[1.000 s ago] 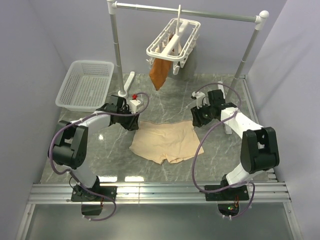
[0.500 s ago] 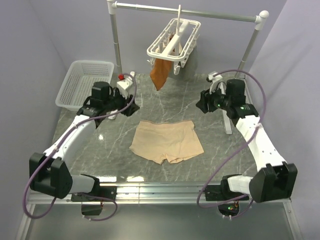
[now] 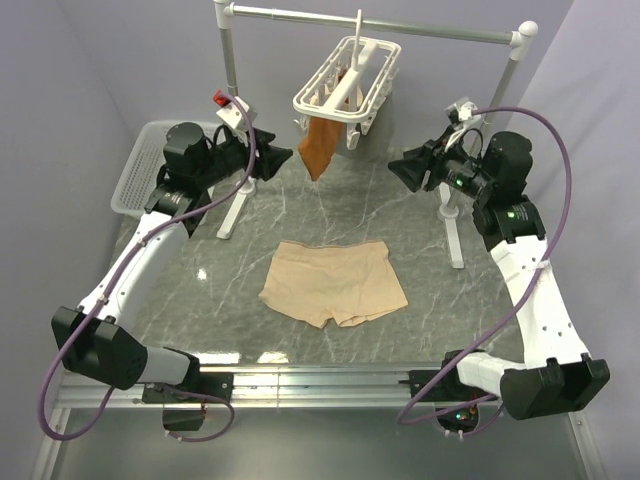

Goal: Clip the underwear to the hanger

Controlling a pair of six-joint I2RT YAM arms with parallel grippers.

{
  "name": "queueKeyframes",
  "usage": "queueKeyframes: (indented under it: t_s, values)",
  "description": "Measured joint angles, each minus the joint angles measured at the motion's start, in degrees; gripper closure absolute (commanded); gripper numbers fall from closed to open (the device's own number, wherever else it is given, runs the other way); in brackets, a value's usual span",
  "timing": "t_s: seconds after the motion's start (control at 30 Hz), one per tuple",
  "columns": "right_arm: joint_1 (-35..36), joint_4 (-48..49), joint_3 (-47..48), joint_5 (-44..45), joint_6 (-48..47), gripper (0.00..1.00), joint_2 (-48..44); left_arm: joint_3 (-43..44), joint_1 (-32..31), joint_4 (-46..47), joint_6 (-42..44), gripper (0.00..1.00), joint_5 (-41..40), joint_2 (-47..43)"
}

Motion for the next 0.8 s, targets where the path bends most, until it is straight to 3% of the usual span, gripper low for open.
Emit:
queueKeyframes:
  t_s: [0.37,0.8]
  values:
    - [1.2,9.6,3.5,-5.0,11.6,0.42,-1.2,0.1,-3.9,5.2,-2.8,0.34,0.7,0.2]
    - [18.3,17.7,10.0,1.8,11.1,0.43,1.8,1.3,-6.6,9.1,-3.7,0.40,-1.2,1.7]
